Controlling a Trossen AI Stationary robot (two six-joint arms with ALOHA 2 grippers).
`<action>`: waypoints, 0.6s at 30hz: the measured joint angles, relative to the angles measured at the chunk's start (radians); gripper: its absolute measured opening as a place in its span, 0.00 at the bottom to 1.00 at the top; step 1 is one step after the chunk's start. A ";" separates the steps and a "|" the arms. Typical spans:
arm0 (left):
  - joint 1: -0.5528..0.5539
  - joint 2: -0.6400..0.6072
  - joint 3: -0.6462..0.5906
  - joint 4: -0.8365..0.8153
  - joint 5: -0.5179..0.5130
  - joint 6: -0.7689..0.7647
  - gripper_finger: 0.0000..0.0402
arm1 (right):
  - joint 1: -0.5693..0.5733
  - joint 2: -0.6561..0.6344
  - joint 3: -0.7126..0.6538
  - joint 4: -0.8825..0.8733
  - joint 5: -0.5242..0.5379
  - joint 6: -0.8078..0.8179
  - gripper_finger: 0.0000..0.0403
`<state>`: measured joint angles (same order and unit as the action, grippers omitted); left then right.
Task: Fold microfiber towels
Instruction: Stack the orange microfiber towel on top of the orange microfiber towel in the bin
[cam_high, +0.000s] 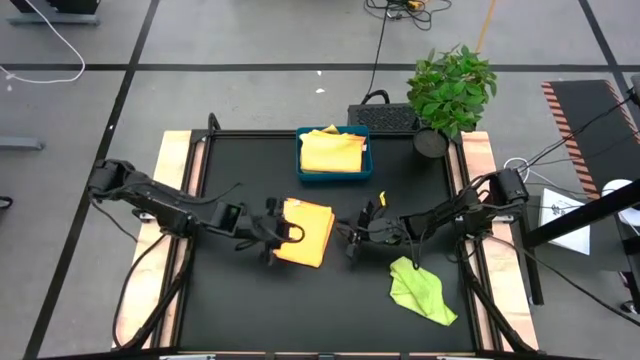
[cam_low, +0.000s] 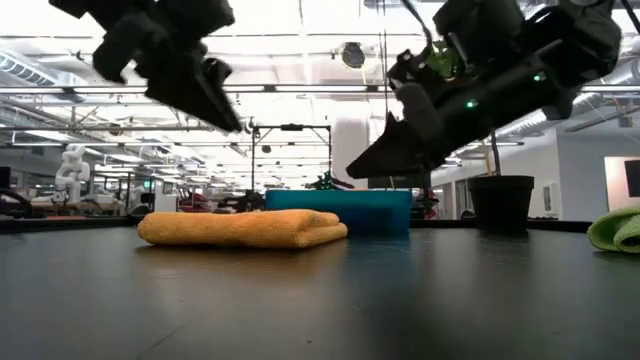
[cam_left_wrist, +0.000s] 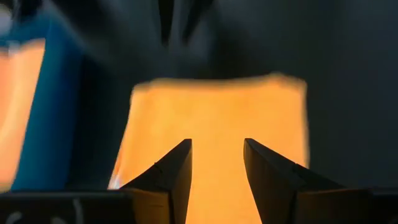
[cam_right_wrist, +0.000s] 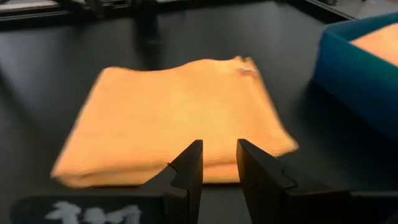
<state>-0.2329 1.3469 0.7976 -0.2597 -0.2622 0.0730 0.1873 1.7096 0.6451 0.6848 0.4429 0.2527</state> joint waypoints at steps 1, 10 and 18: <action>-0.013 -0.004 -0.015 0.044 0.001 -0.008 0.37 | 0.009 0.000 0.000 0.007 0.000 -0.005 0.23; -0.079 0.009 -0.181 0.476 0.144 -0.049 0.37 | 0.044 0.000 0.000 0.052 0.001 -0.025 0.23; -0.143 0.089 -0.171 0.520 0.078 -0.050 0.37 | 0.044 0.000 0.000 0.051 0.003 -0.030 0.23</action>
<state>-0.3755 1.4354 0.6262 0.2600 -0.1844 0.0225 0.2310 1.7100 0.6453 0.7361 0.4461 0.2226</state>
